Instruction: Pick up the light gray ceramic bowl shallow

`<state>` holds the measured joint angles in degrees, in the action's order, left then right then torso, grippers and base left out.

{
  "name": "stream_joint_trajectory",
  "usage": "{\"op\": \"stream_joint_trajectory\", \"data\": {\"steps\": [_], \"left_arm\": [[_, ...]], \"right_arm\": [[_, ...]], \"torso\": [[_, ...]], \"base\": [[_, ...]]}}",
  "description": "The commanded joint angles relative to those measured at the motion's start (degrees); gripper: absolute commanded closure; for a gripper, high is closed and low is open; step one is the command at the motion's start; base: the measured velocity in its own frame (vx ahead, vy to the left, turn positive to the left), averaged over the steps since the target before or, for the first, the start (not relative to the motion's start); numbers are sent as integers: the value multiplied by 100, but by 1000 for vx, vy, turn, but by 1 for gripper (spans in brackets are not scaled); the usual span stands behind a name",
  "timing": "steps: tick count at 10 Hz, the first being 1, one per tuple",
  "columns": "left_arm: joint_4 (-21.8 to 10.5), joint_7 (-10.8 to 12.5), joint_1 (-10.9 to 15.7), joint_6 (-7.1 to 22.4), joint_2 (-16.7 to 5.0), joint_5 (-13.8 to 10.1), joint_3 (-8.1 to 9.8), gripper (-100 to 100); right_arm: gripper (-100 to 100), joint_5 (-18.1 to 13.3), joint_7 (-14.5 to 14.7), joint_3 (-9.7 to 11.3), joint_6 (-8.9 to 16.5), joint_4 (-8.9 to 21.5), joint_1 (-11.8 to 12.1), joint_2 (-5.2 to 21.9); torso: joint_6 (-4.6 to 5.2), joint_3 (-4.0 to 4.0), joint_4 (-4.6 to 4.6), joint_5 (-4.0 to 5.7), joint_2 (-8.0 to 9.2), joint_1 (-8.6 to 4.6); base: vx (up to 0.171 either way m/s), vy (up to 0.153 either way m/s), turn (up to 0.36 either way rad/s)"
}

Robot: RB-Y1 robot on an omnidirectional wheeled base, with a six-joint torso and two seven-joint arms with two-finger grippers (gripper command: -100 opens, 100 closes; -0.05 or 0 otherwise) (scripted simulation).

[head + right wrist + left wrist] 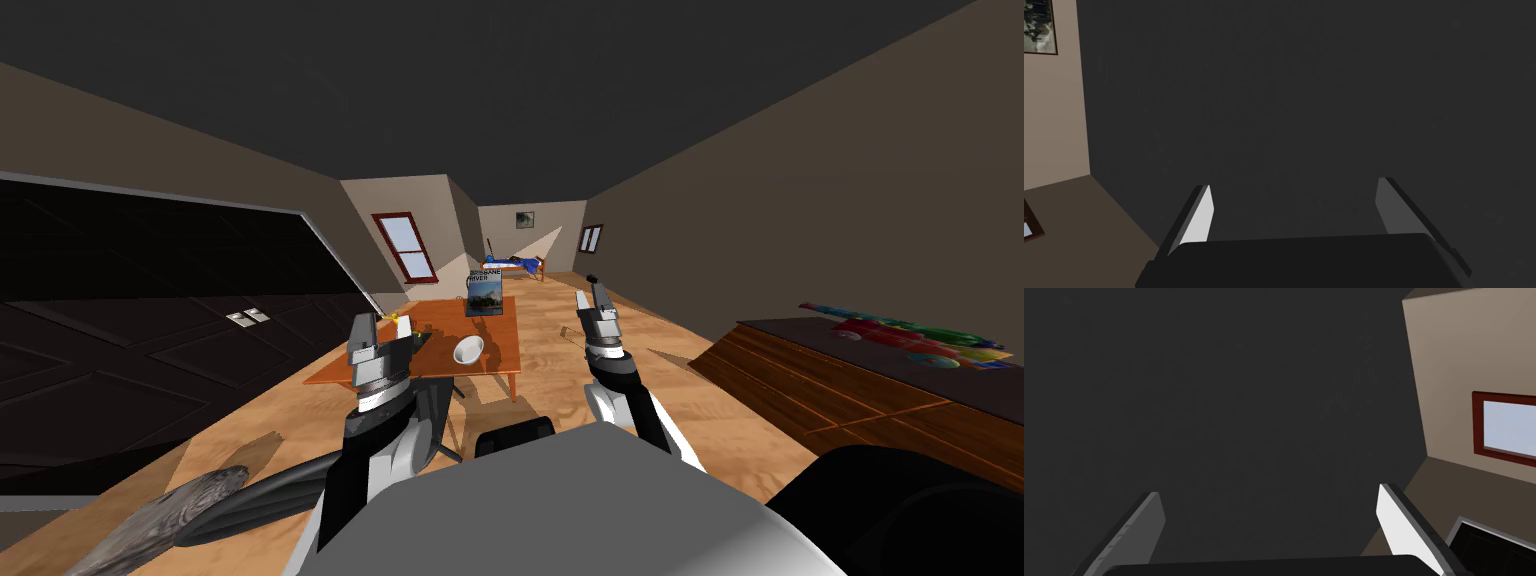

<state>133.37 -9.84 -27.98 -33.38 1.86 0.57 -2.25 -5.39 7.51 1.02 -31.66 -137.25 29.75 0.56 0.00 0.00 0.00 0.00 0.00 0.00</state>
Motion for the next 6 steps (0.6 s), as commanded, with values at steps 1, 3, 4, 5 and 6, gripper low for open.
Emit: {"op": "stream_joint_trajectory", "data": {"steps": [1, 3, 4, 5, 6], "left_arm": [[-25, -2, 35, 87, -168, 9, 2, -100], [-84, -6, 113, 290, -424, 29, 7, -100], [-125, -8, 165, 429, -546, 42, 10, -100], [-174, -11, 223, 586, -656, 57, 12, -100], [-230, -14, 288, 745, -749, 73, 14, -100]], "right_arm": [[0, 0, 0, 0, 0, 0, 0, 0], [0, 0, 0, 0, 0, 0, 0, 0], [0, 0, 0, 0, 0, 0, 0, 0], [0, 0, 0, 0, 0, 0, -1, 0], [0, 0, 0, 0, 0, 0, -1, 0]], "torso": [[0, 0, 0, 0, 0, 0], [0, 3, -1, -1, 6, 4], [0, 5, -2, -1, 10, 4], [1, 9, -3, -1, 16, 7], [1, 11, -4, -2, 20, 7]], "base": [[-10, 1, -21], [-25, 7, -32], [-49, 14, -38], [-57, 12, -54], [-57, 9, -52]]}}
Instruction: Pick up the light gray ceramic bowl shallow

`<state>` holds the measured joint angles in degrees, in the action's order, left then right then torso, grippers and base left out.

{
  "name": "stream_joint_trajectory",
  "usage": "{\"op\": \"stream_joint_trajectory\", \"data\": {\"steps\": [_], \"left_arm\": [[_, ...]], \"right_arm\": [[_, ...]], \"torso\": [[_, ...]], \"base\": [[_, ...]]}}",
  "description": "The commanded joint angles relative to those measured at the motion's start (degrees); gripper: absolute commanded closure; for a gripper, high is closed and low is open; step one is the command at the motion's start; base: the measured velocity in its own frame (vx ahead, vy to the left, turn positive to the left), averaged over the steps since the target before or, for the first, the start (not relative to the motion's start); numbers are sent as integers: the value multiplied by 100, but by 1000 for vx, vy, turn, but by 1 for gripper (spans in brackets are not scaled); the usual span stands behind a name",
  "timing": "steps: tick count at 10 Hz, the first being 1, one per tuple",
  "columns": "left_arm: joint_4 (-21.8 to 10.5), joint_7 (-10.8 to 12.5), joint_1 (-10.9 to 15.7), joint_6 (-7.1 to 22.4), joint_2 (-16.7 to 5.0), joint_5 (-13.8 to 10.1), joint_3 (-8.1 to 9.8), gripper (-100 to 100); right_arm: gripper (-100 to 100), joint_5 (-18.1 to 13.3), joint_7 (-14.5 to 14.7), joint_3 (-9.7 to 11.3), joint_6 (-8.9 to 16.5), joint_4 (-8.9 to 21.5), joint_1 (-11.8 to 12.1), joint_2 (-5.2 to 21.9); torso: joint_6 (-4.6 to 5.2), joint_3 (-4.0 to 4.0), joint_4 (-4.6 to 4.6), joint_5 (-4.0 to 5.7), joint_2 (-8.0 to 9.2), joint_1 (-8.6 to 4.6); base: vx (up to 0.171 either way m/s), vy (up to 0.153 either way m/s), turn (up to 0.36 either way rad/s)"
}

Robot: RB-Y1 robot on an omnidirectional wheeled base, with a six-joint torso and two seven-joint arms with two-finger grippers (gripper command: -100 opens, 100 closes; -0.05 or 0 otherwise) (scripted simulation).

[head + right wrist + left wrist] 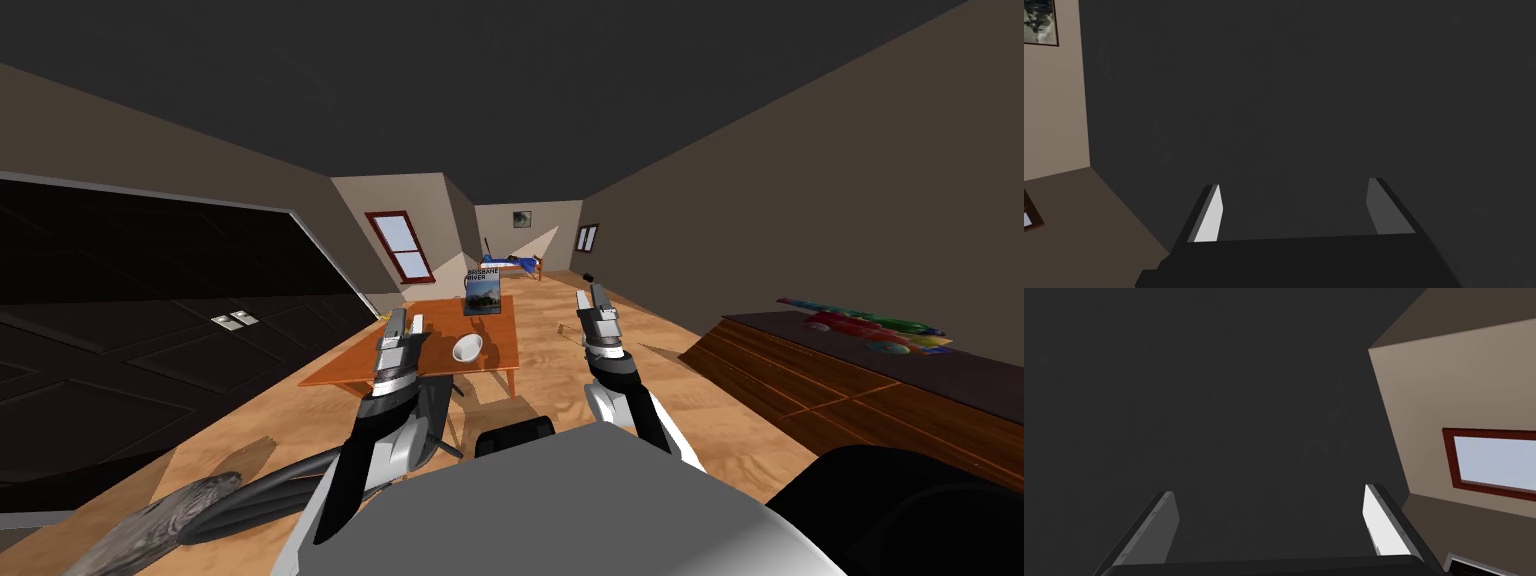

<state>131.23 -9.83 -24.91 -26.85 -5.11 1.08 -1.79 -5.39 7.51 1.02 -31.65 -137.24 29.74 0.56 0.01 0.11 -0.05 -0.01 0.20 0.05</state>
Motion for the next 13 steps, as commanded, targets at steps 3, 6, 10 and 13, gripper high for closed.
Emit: {"op": "stream_joint_trajectory", "data": {"steps": [3, 6, 10, 13], "left_arm": [[-145, -21, 128, 545, -196, 56, -31, -100], [-299, -27, 295, 1032, -288, 90, -34, -100], [-478, -30, 475, 1571, -340, 122, -43, -100], [-680, -31, 664, 2039, -364, 148, -61, -100]], "right_arm": [[0, 0, 0, 0, 0, 0, 0, 0], [0, 0, 0, 0, 0, 0, 0, 0], [0, 0, 0, 0, 0, 0, 0, 0], [0, 0, 0, 0, 0, 0, 1, 0]], "torso": [[-1, 4, -1, -1, 7, 4], [-1, -1, 1, 0, -2, 0], [-1, -7, 3, 0, -13, 1], [-2, -7, 3, 0, -13, 1]], "base": [[-62, 18, -45], [-41, 10, -46], [-25, 13, -38], [-24, 15, -37]]}}
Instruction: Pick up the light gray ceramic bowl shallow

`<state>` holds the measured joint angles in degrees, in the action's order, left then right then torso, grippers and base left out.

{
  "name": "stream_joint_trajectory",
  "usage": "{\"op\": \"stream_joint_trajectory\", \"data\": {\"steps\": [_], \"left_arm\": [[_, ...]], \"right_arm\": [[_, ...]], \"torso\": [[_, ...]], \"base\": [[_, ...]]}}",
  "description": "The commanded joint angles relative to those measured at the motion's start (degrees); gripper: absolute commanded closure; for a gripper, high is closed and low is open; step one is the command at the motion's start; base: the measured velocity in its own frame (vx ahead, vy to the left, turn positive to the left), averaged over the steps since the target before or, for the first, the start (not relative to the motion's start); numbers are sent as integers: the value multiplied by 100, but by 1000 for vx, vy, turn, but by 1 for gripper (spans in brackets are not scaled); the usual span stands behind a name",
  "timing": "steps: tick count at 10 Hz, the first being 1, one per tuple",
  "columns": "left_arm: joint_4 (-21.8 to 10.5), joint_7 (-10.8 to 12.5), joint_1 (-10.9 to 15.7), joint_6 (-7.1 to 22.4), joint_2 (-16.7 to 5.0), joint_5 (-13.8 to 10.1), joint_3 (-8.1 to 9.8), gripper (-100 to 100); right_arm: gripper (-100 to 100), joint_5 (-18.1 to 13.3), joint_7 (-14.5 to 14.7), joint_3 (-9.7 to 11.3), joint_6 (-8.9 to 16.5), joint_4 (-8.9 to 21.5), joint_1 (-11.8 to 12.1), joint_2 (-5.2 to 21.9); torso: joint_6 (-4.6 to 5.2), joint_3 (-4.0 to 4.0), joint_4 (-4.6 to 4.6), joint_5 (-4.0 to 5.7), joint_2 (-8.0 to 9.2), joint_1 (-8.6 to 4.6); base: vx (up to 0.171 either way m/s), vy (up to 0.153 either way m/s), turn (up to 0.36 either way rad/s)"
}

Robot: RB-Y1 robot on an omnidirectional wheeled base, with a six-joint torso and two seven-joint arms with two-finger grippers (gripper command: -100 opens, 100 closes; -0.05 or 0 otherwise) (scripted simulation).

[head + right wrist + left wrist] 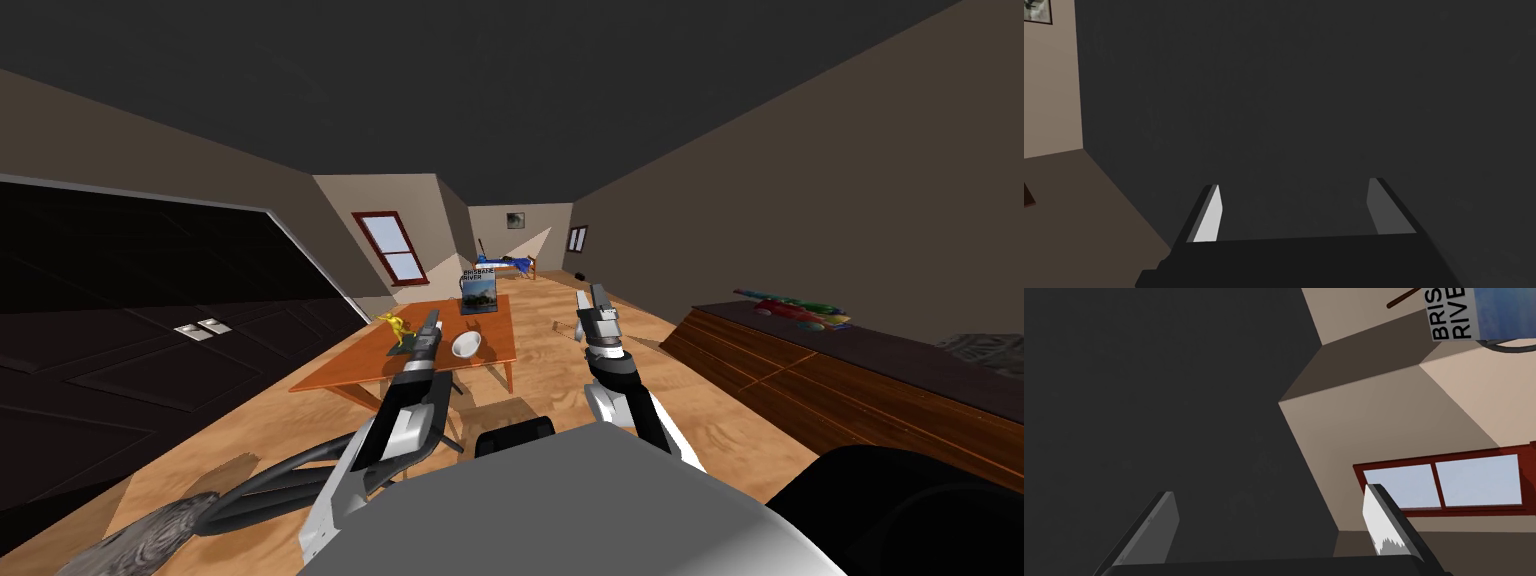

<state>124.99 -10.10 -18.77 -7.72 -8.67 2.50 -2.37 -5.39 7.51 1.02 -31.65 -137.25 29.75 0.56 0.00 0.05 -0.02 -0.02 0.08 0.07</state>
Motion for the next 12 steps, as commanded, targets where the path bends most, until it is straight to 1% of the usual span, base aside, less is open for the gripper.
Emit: {"op": "stream_joint_trajectory", "data": {"steps": [1, 2, 3, 5, 6, 7, 8, 9, 10, 11, 12], "left_arm": [[-56, -4, 50, 239, -8, 5, -3, -100], [-166, -3, 146, 459, -13, 14, -16, -100], [-166, -3, 146, 543, -13, 14, -16, -100], [-401, 2, 337, 1001, -17, 26, -50, -100], [-401, 2, 337, 1170, -17, 26, -50, -100], [-525, 6, 432, 1370, -17, 27, -72, -100], [-525, 6, 432, 1490, -17, 27, -72, -100], [-653, 12, 524, 1660, -18, 26, -97, -100], [-653, 12, 524, 1806, -18, 26, -97, -100], [-785, 19, 614, 1944, -19, 21, -125, -100], [-785, 19, 614, 2103, -19, 21, -125, -100]], "right_arm": [[0, 0, 0, 0, 0, 0, 0, 0], [0, 0, 0, 0, 0, 0, 0, 0], [0, 0, 0, 0, 0, 0, 0, 0], [0, 0, 0, 0, 0, 0, 0, 0], [0, 0, 0, 0, 0, 0, 0, 0], [0, 0, 0, 0, 0, 0, 0, 0], [0, 0, 0, 0, 0, 0, 0, 0], [0, 0, 0, 0, 0, 0, 1, 0], [0, 0, 0, 0, 0, 0, 0, 0], [0, 0, 0, 0, 0, 0, 1, 0], [0, 0, 0, 0, 0, 0, 1, 0]], "torso": [[0, 0, 0, 0, 0, 0], [-1, 0, 0, 0, -1, -1], [0, -1, 0, 0, -2, 0], [0, -2, 1, 0, -4, 1], [0, -3, 1, -1, -5, 5], [-2, -3, 1, -1, -5, 4], [-1, -3, 1, -1, -6, 4], [-2, -4, 1, -1, -8, 3], [-1, -6, 2, -1, -11, 3], [-2, -6, 2, -1, -11, 2], [-1, -7, 3, -1, -13, 3]], "base": [[-20, 12, -27], [-21, 15, -50], [-17, 14, -29], [-14, 24, -61], [-11, 25, -27], [-9, 25, -40], [-4, 20, -21], [2, 23, -37], [5, 19, -26], [8, 21, -34], [6, 20, -26]]}}
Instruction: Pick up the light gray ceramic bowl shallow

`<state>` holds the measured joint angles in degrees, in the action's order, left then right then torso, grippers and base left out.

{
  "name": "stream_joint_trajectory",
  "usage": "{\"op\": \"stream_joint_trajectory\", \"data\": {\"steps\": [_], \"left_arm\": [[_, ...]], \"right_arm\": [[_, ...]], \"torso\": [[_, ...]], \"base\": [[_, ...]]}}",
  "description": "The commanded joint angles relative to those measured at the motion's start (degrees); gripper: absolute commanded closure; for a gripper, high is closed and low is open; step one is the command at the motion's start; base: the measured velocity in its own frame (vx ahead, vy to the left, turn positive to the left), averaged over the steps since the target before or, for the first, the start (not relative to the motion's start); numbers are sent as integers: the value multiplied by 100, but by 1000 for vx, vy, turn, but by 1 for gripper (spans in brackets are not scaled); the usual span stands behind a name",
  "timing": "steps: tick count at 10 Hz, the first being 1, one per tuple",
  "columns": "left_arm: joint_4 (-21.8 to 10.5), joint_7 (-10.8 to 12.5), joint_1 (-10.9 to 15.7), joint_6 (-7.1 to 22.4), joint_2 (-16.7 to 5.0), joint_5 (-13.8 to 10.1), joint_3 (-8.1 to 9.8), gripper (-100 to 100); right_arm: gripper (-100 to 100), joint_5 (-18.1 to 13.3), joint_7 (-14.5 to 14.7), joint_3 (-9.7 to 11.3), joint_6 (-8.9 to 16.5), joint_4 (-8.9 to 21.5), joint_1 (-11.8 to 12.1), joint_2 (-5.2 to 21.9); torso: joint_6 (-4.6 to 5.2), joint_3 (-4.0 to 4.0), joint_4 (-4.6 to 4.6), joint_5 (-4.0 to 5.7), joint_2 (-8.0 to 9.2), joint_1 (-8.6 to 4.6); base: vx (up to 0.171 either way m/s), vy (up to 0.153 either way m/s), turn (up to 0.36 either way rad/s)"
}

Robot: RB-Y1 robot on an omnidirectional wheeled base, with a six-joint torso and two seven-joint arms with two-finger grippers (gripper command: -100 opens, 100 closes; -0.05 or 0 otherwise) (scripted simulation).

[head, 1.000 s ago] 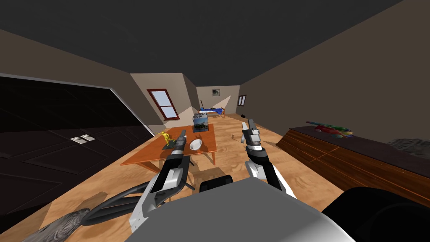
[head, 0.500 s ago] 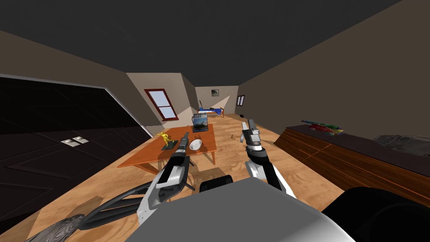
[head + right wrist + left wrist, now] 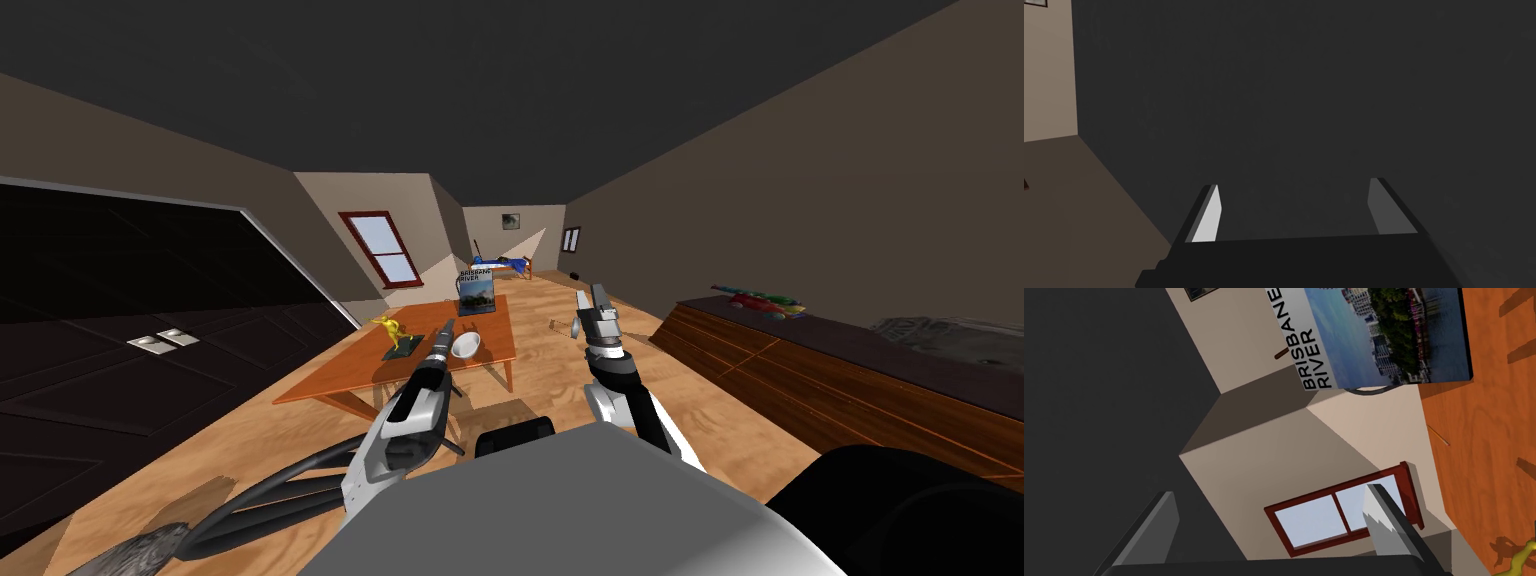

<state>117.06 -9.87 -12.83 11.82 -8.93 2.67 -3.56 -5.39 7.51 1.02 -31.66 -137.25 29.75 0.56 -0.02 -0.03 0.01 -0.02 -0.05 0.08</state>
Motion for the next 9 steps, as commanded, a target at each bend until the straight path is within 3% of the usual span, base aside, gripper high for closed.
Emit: {"op": "stream_joint_trajectory", "data": {"steps": [1, 9], "left_arm": [[8, -5, 21, 179, 7, 4, -7, -100], [-540, 35, 347, 1442, -5, -49, -147, -100]], "right_arm": [[0, 0, 0, 0, 0, 0, 0, 0], [0, 0, 0, 0, 0, 0, 0, 0]], "torso": [[0, 0, 0, 0, 0, 0], [0, -3, 1, -1, -5, 6]], "base": [[3, 10, 1], [19, 28, -25]]}}
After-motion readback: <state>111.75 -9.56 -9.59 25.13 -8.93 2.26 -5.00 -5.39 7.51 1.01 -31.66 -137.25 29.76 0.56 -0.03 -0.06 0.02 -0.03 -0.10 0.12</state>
